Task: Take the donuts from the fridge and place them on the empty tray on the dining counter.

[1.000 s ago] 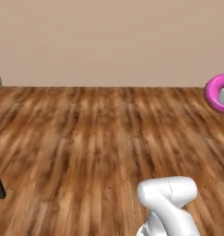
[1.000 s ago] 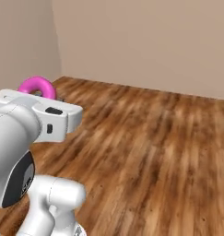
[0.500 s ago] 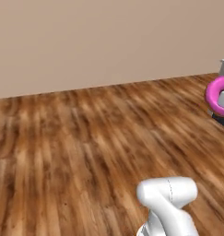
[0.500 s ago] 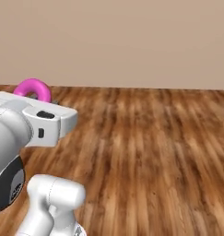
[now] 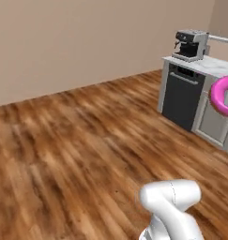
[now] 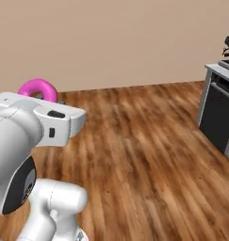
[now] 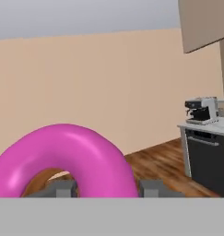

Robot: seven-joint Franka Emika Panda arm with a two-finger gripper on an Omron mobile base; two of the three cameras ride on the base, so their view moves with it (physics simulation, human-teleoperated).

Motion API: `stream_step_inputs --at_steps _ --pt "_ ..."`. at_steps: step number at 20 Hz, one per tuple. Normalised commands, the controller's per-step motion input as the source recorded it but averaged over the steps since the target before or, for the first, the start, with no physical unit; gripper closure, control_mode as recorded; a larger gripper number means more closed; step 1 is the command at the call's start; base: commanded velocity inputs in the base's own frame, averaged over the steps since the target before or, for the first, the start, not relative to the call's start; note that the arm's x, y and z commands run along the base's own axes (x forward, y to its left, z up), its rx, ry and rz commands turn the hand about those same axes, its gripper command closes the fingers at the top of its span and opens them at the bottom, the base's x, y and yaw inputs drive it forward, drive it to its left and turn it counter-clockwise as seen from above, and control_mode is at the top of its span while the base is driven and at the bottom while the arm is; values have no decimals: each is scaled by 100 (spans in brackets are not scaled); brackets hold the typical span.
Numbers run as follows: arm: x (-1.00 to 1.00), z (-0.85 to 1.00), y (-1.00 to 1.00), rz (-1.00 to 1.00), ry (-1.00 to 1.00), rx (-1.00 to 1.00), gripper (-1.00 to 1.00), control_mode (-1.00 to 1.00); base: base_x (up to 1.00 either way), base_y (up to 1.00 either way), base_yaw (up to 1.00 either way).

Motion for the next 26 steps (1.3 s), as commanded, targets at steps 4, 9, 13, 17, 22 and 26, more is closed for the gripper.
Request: stream_step_inputs --at_steps 4,9,13,17,22,26 --pt "0 0 0 0 0 0 100 100 0 0 -100" --pt "0 0 0 0 0 0 100 100 10 31 -91" --pt "0 0 0 0 0 0 100 100 16 44 -82" --pt "0 0 0 0 0 0 100 100 11 62 -62" --pt "0 0 0 0 0 0 100 100 0 100 -34" --pt "0 0 0 0 0 0 100 100 6 100 -40"
